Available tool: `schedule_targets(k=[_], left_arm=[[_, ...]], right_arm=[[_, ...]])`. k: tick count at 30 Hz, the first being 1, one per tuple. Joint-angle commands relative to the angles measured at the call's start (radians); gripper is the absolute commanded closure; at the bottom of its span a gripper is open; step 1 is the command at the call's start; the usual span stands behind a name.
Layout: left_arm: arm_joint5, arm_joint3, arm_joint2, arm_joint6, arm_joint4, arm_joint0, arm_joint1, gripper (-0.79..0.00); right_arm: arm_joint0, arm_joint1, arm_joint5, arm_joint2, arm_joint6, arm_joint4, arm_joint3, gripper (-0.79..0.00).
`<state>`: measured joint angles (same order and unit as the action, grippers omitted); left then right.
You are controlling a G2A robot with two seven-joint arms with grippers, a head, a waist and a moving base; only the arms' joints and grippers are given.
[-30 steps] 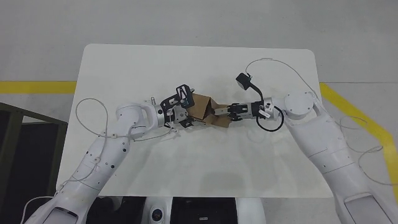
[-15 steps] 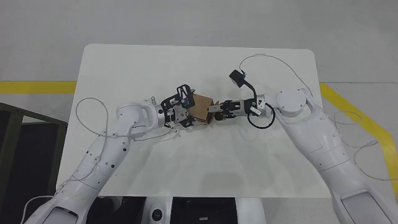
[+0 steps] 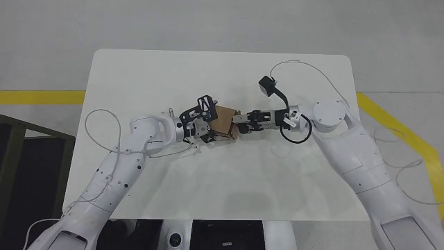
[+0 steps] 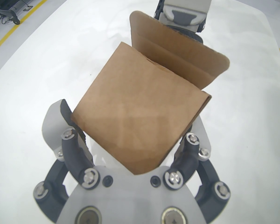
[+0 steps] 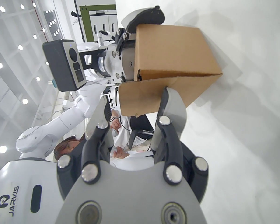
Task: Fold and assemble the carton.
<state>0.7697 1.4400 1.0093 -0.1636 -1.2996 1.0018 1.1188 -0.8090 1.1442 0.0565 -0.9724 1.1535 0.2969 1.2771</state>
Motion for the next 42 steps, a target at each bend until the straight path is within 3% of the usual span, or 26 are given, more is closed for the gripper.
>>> schedule_targets(k=[1,20,42], left_arm=[[-0.001,0.0,0.0,-0.001,-0.002,0.0,0.0,-0.785],[0.007,-0.001,-0.001,-0.007,-0.011,0.0,0.0,-0.785],[0.005,-0.005,-0.003,-0.005,-0.014,-0.001,0.001,-0.785]], right_arm=[[-0.003,0.001,0.01,0.0,-0.001,0.012,-0.006,-0.372],[0.003,0.006,0.02,0.015,0.008,-0.004,-0.046,-0.268],[-0.032,-0.011,-0.025,-0.009,0.009,-0.072,-0.033,-0.259]])
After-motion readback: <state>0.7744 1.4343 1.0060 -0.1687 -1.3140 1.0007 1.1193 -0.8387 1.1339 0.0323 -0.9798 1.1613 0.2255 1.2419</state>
